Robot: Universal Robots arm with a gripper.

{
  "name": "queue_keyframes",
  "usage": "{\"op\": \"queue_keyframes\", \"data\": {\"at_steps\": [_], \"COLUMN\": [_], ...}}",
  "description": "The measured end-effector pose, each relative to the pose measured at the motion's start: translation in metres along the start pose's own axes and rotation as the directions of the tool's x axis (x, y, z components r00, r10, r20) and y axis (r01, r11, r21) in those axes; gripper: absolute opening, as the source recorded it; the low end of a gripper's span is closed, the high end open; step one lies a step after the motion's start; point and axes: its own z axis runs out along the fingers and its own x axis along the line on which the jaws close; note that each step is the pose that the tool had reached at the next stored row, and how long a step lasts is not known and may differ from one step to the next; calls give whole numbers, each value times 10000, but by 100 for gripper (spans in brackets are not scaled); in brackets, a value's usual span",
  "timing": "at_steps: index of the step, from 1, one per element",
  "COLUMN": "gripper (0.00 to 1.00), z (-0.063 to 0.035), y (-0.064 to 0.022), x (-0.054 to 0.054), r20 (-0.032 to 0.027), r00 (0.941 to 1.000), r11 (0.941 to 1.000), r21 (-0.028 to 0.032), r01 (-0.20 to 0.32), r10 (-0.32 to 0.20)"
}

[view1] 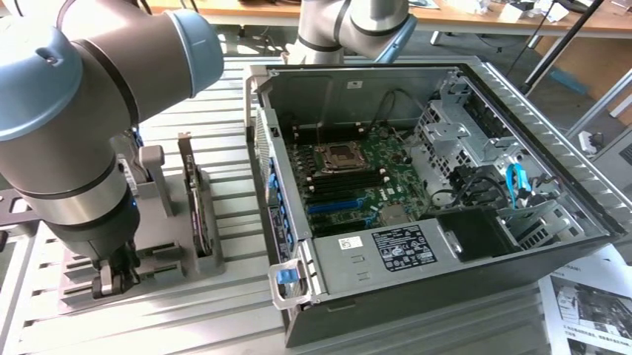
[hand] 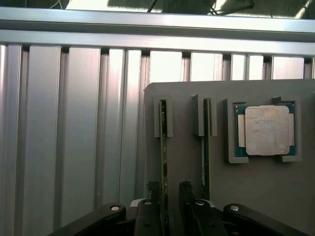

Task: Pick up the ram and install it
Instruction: 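Pick up the ram and move it above insertion slot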

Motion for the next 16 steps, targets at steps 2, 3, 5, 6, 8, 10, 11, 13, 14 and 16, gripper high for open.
{"op": "queue_keyframes", "data": {"at_steps": [2, 3, 5, 6, 8, 10, 11, 13, 14, 16], "gripper": [30, 30, 30, 30, 30, 30, 30, 30, 30, 30], "z": [9, 15, 34, 49, 74, 94, 103, 119, 127, 144], "y": [0, -1, -1, -2, -3, -3, -4, -5, -5, -5], "x": [0, 0, -1, -1, -1, -1, -2, -2, -2, -2], "r20": [1, 2, 1, 0, 0, 1, 1, 1, 1, 2], "r00": [10000, 10000, 10000, 10000, 10000, 10000, 10000, 10000, 10000, 10000], "r11": [10000, 10000, 10000, 10000, 10000, 10000, 10000, 10000, 10000, 10000], "r21": [1, 2, 1, 0, 0, 0, 1, 0, 0, 0], "r01": [0, 0, 0, 0, 0, 0, 0, 0, 0, 0], "r10": [0, 0, 0, 0, 0, 0, 0, 0, 0, 0]}}
